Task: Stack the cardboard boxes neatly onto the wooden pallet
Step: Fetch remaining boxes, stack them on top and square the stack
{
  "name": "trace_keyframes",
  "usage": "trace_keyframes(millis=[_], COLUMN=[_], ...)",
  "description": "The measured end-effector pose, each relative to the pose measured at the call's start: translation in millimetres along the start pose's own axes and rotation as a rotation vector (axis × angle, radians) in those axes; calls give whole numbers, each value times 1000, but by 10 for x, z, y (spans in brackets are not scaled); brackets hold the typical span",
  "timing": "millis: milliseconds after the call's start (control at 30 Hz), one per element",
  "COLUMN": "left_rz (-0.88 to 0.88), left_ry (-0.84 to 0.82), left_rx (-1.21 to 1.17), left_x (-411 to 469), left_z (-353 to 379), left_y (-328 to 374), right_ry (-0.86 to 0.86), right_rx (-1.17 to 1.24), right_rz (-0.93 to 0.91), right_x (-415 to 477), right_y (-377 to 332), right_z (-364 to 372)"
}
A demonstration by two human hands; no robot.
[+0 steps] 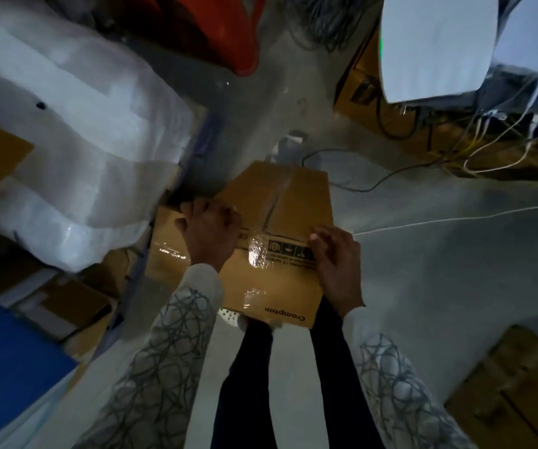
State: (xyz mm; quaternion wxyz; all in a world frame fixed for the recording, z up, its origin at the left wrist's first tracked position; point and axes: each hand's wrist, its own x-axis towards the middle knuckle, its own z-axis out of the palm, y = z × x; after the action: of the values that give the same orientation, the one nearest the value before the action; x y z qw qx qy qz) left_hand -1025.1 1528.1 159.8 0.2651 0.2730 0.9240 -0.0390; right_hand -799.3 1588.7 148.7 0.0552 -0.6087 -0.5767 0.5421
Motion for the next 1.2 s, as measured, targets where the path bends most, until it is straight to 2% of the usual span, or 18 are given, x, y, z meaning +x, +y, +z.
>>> trace_keyframes(millis=[167, 267, 333, 467, 600, 667, 767, 967, 1200], left_rz=[-46, -91, -102, -163, -260, -314, -455, -426, -153], left_ry=[-229, -370, -445, -455, -352, -394, -415, -388, -193], left_rx=[227, 189, 168, 90, -68, -86, -295, -541, -592], left_x=[216, 536, 756, 974, 822, 674, 441, -74, -647], left_z=[-42, -3, 127, 494, 798, 906, 1050, 1161, 832], left_y=[80, 221, 269, 235, 35, -117, -430, -955, -1287], right_ry=[-16, -38, -91, -155, -142, -119, -77, 66, 247], right_rx=[17, -58, -5, 146, 216, 204, 257, 471, 632], right_rz=[134, 285, 433, 576, 646, 632, 538, 442, 289], right_x=[125, 520, 773, 1202, 1304, 1162, 804, 149, -839], right_y=[117, 231, 276, 553, 861, 1000, 1120, 1302, 1071], right_z=[29, 92, 148, 373, 609, 716, 847, 1104, 1182])
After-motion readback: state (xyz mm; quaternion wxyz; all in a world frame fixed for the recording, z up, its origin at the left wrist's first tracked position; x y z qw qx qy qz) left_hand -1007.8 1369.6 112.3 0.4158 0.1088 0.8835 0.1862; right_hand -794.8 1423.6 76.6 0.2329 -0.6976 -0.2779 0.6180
